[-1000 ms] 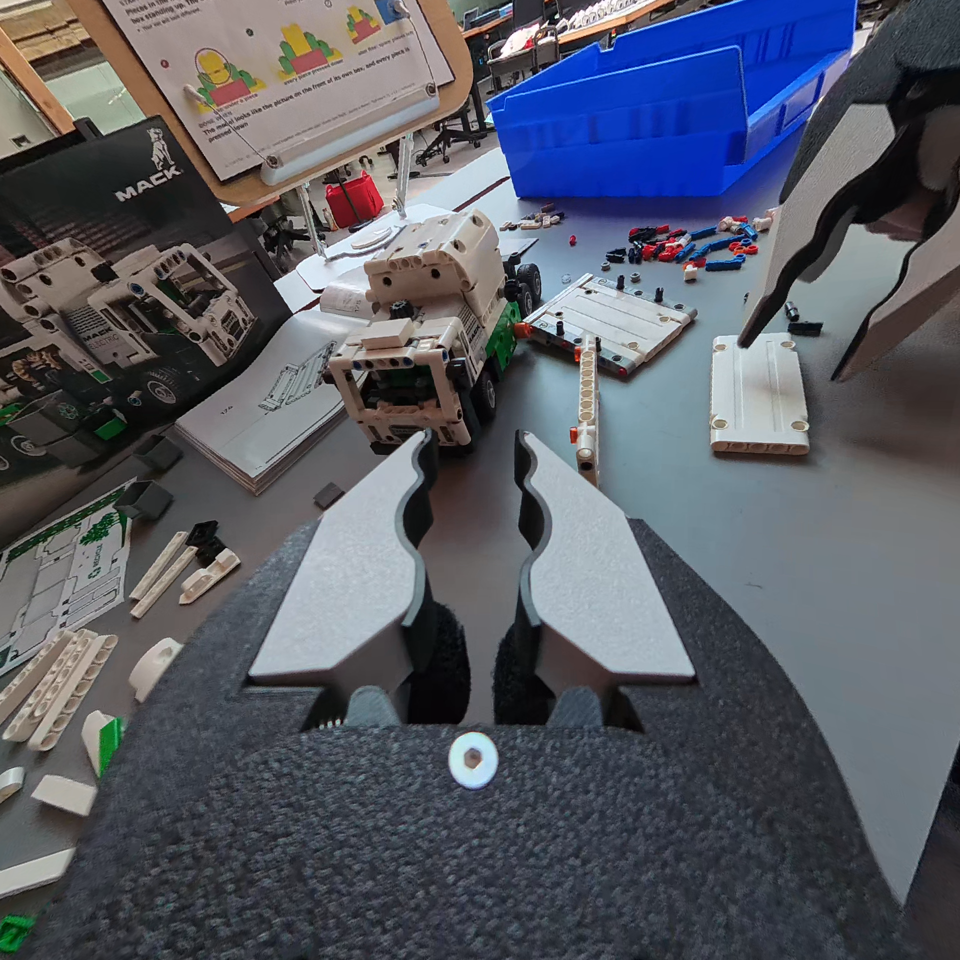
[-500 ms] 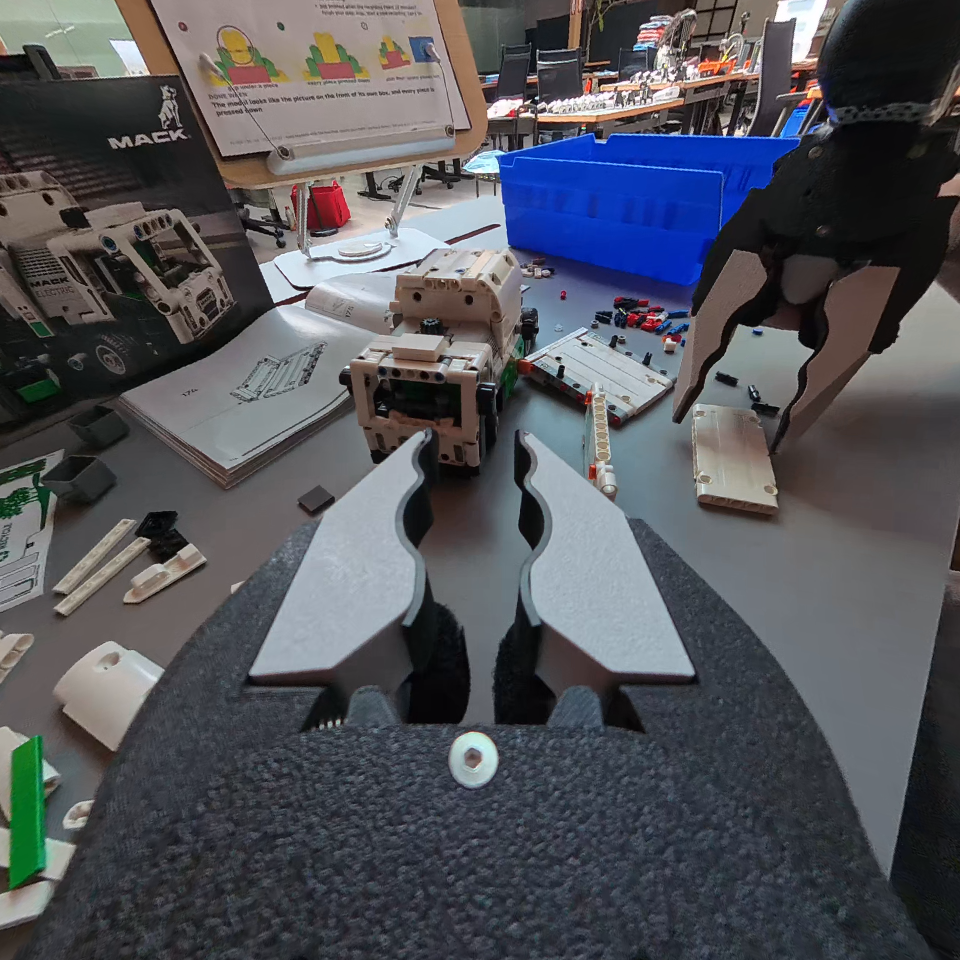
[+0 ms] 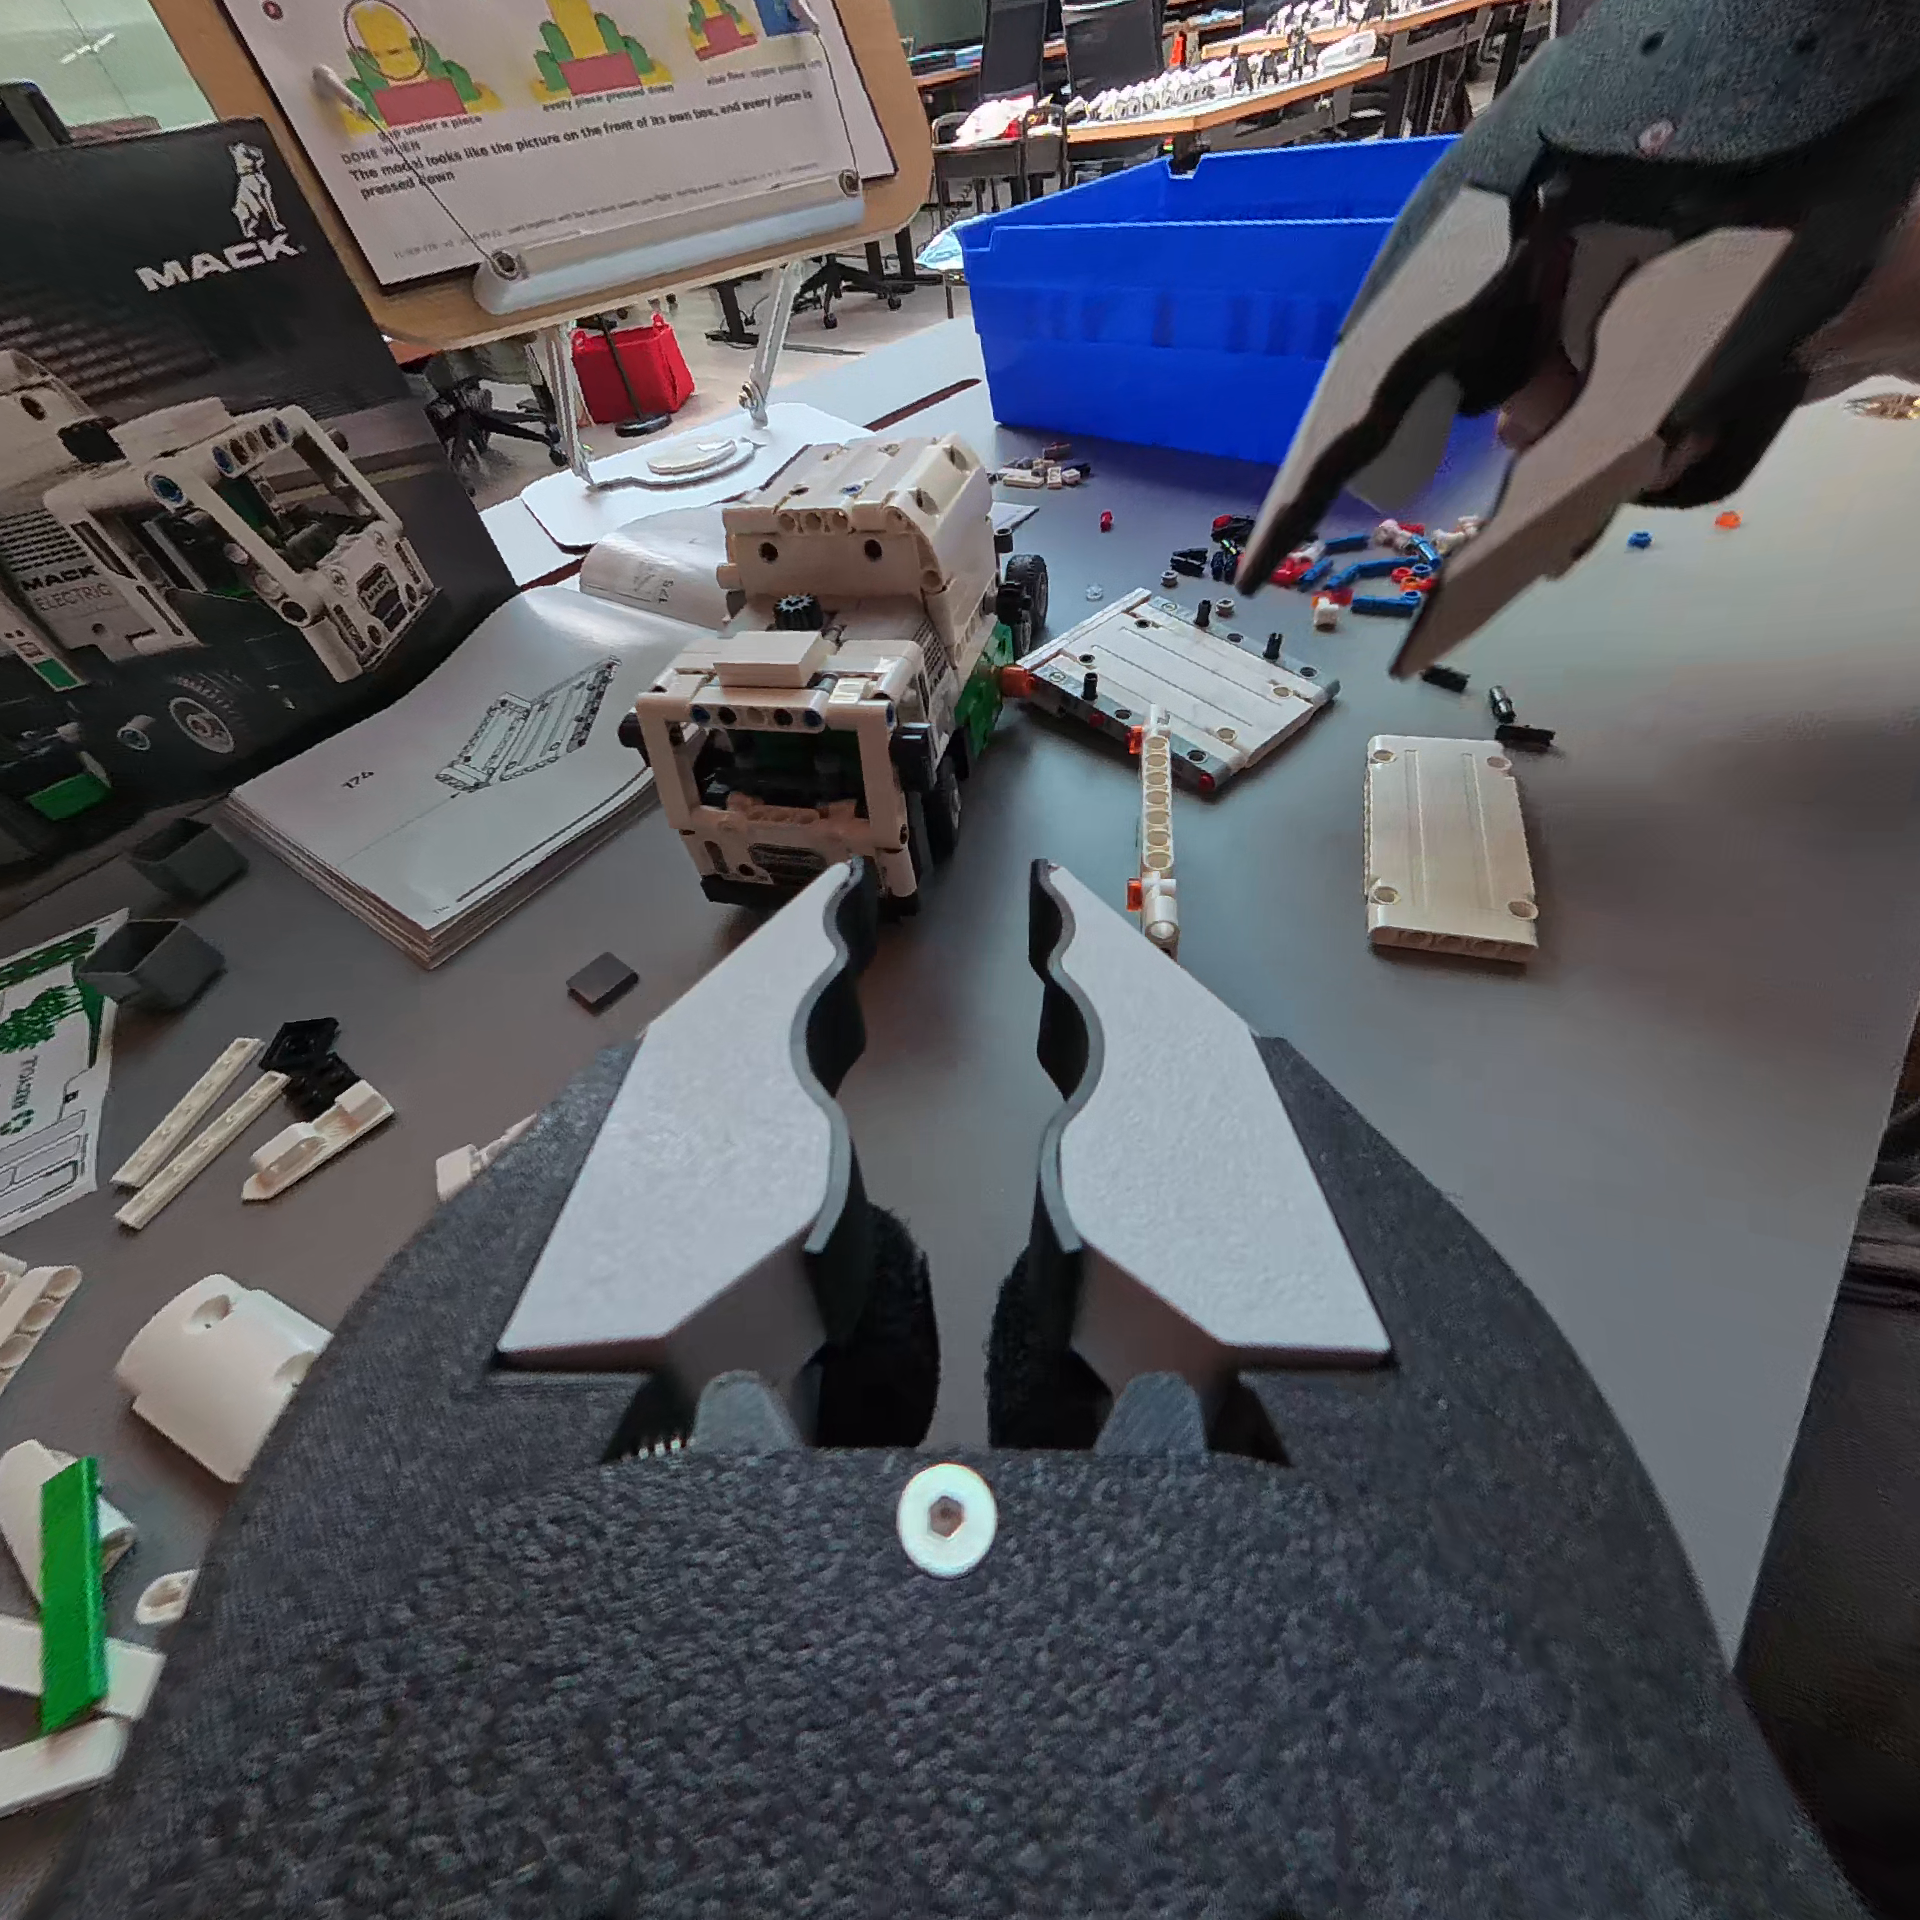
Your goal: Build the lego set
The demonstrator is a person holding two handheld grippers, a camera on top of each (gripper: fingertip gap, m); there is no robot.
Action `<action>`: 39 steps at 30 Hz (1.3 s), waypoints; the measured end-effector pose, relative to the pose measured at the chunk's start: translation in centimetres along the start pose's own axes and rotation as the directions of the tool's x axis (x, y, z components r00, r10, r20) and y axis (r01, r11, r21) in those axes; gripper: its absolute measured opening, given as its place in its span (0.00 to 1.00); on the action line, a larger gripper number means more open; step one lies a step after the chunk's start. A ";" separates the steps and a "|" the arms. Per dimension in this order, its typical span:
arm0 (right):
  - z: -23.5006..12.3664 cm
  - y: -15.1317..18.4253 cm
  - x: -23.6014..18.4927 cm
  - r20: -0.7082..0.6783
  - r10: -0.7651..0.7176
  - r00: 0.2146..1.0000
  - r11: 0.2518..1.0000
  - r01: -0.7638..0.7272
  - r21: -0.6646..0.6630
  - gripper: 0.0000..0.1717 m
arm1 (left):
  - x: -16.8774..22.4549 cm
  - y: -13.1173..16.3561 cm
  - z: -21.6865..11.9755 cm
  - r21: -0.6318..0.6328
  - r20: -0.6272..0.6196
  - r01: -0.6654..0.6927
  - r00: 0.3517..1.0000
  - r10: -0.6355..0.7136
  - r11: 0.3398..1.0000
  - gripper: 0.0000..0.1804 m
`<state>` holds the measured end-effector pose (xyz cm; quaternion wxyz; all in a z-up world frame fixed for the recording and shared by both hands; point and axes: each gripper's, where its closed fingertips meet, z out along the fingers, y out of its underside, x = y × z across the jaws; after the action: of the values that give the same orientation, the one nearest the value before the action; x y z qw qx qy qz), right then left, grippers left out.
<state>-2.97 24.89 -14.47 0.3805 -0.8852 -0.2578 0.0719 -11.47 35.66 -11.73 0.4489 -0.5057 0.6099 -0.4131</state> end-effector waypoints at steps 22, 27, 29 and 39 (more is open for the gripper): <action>-5.1 2.7 18.2 -0.485 0.569 0.664 0.816 -0.381 0.435 0.25 | -1.5 0.2 -0.6 0.008 0.005 0.170 0.985 -0.170 0.985 0.15; -3.3 1.6 18.3 -0.464 0.562 0.685 0.822 -0.401 0.404 0.25 | -2.0 0.8 -0.1 -0.033 -0.008 0.249 0.968 -0.249 0.968 0.16; -2.6 1.0 18.1 -0.413 0.595 0.689 0.796 -0.434 0.422 0.25 | -2.2 0.9 -0.1 -0.039 -0.009 0.264 0.964 -0.265 0.964 0.16; -2.3 0.2 17.0 -0.379 0.566 0.732 0.811 -0.411 0.417 0.25 | -2.4 0.2 -0.4 0.015 -0.018 0.256 0.967 -0.256 0.967 0.15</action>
<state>12.43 31.99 -11.83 0.5314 -0.8404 0.1054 -0.0155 -11.71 38.05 -11.46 0.3912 -0.5731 0.5397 -0.4768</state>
